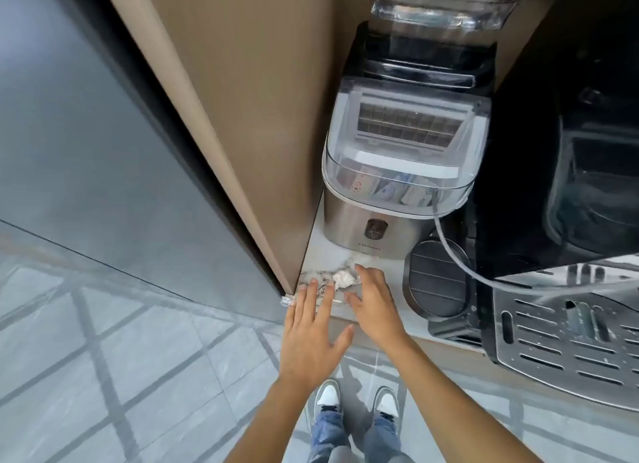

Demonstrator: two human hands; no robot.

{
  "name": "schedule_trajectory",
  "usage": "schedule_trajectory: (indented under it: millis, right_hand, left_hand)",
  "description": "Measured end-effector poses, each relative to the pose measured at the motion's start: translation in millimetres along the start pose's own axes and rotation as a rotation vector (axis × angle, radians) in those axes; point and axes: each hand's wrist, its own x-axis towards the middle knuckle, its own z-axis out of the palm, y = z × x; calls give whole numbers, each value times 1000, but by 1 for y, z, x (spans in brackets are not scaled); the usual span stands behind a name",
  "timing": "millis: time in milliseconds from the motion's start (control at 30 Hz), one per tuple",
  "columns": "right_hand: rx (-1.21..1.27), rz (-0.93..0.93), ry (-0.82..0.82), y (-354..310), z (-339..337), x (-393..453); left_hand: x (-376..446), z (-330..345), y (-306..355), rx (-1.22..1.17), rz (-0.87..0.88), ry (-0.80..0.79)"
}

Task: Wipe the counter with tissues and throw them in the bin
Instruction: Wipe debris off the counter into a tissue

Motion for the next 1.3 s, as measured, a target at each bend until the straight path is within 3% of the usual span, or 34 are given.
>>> schedule_trajectory:
  millis: [233,533,733,933,1300]
  right_hand:
    - [-220,-82,-102,-3,-2,26]
    - [-143,-52,-108,3,3,32]
    - [86,131,-42,13,-3,28]
    - [597,334,-41,29,-17,-13]
    - [979,410,335,70,-42,-119]
  left_hand:
    - [14,12,-9,60,-28,-56]
    - [17,21,-14,114,-8,-66]
    - [16,24,-11,130,24,-109]
    - [12,31,-5,157,110,-142]
    - [-7,55,36,202,381,-319]
